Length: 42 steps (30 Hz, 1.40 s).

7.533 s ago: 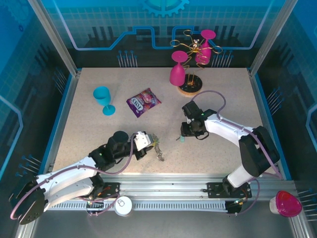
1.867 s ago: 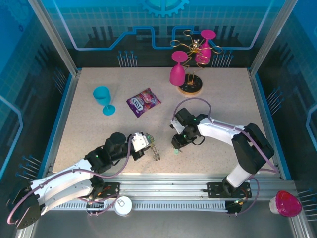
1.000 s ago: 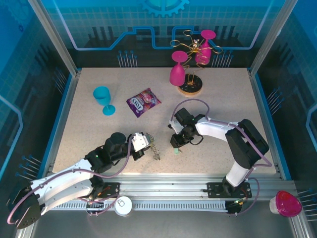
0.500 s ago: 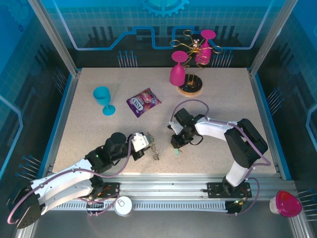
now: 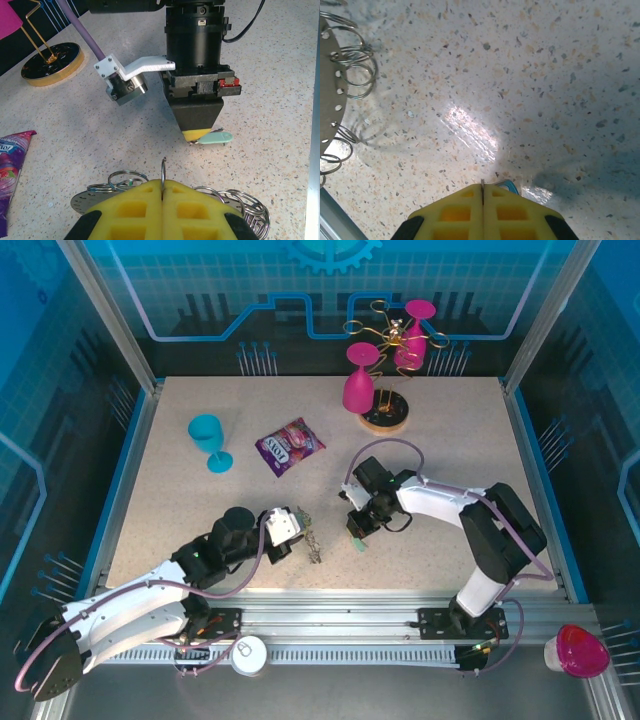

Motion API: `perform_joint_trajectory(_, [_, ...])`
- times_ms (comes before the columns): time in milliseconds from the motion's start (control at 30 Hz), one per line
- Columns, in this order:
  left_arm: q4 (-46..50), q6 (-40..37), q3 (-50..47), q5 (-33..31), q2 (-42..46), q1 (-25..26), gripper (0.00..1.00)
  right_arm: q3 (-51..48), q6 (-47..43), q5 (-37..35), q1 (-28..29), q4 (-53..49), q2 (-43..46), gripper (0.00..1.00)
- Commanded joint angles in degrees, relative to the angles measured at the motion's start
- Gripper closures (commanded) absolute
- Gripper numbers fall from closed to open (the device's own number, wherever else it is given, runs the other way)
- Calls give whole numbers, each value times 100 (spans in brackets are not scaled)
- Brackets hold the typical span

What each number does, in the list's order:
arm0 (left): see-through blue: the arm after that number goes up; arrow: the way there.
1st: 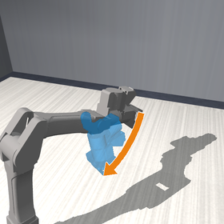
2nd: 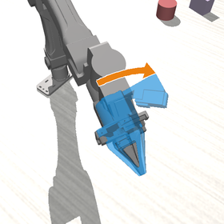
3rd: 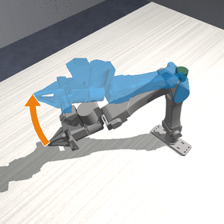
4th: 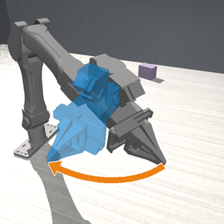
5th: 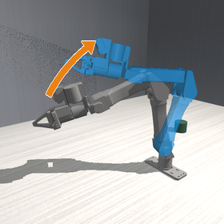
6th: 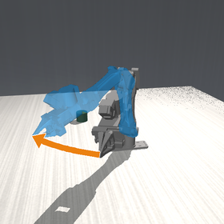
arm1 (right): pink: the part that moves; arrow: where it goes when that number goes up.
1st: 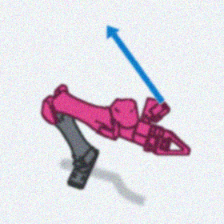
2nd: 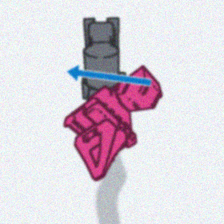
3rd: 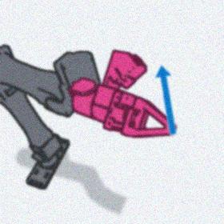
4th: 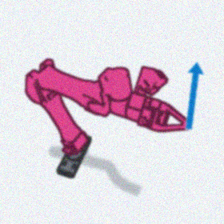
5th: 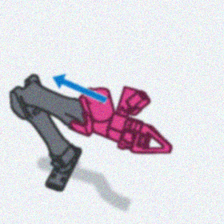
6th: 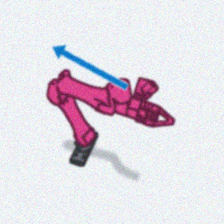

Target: Put the keys on the keyring

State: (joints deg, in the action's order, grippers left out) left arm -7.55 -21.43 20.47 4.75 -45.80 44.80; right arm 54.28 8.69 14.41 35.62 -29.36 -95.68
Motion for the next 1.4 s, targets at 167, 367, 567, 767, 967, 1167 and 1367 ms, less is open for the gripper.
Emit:
perform_joint_trajectory(167, [-35, -81, 109, 29, 32, 31, 100, 609, -425, 71, 246, -542, -423, 100])
perform_joint_trajectory(367, [-34, -90, 111, 17, 27, 34, 100, 1128, -493, -302, 349, -756, -892, 94])
perform_joint_trajectory(567, [-18, -89, 112, -19, 62, 29, 100, 1185, -243, -881, 336, -729, -727, 66])
perform_joint_trajectory(767, [-105, -81, 80, -8, 36, 30, 100, 763, 54, -559, 373, -597, -482, 65])
perform_joint_trajectory(967, [-83, -81, 106, 2, 35, 26, 100, 692, 108, -536, 367, -339, -563, 65])
perform_joint_trajectory(1167, [-70, -79, 85, -12, 72, 32, 100, 823, 16, -436, 323, -237, -711, 65])
perform_joint_trajectory(1367, [-98, -89, 82, -9, 27, 29, 100, 866, -18, -272, 325, -179, -846, 65])
